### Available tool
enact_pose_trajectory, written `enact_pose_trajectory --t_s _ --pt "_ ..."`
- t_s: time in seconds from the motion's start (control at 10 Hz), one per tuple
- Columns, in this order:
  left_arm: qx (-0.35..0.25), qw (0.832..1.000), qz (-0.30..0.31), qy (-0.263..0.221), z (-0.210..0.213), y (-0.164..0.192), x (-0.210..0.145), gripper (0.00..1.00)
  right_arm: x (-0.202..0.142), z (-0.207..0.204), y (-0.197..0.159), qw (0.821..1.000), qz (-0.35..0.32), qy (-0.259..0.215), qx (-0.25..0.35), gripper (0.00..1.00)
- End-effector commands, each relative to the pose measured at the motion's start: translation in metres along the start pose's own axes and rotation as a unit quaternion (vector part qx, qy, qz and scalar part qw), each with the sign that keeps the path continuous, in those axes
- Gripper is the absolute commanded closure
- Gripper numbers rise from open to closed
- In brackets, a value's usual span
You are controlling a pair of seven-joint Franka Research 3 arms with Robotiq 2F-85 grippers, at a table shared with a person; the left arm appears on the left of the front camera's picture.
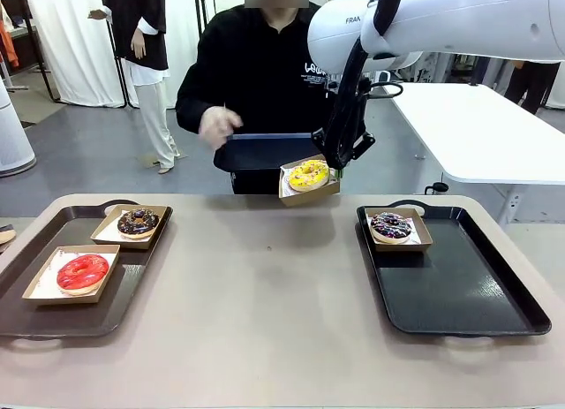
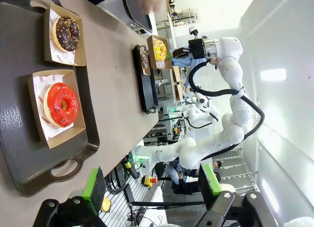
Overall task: Individually package the donuts and arrange them on the tray.
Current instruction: Place the picked Paper togo box on the Handle tray.
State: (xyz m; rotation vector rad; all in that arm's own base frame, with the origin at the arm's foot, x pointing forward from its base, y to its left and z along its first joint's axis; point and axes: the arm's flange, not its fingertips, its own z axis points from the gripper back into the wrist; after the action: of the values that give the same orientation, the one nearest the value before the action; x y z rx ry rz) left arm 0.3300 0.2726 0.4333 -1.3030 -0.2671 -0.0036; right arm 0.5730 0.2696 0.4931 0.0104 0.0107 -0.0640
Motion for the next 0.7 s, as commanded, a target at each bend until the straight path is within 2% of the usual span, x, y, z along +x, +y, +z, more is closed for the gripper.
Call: enact_pose_trajectory --t_s 0.0,0.1,0.2,0.3,0.5,0.6 --pt "-0.004 1.000 0.000 -0.001 0.001 -0.001 -0.001 0.00 -0.001 0.002 0.000 1.000 -0.008 0.002 0.000 1.00" --pt "-0.004 1.000 0.000 -0.001 0.001 -0.001 -0.001 0.00 0.000 0.000 0.000 1.000 0.000 0.000 0.000 0.99" --pt "-0.004 1.000 0.000 -0.001 0.001 -0.001 -0.001 0.00 -0.020 0.010 -0.008 0.999 0.029 0.014 -0.010 0.99" --pt "-0.004 1.000 0.000 -0.001 0.001 -0.001 -0.001 0.00 -0.046 0.022 -0.022 0.999 0.042 0.001 -0.007 0.99" --pt "-0.004 1.000 0.000 -0.001 0.001 -0.001 -0.001 0.00 -0.098 0.041 -0.059 0.999 0.031 -0.018 -0.014 0.99" --pt "-0.004 1.000 0.000 -0.001 0.001 -0.001 -0.001 0.00 -0.116 0.041 -0.081 0.999 0.033 -0.011 -0.034 0.99"
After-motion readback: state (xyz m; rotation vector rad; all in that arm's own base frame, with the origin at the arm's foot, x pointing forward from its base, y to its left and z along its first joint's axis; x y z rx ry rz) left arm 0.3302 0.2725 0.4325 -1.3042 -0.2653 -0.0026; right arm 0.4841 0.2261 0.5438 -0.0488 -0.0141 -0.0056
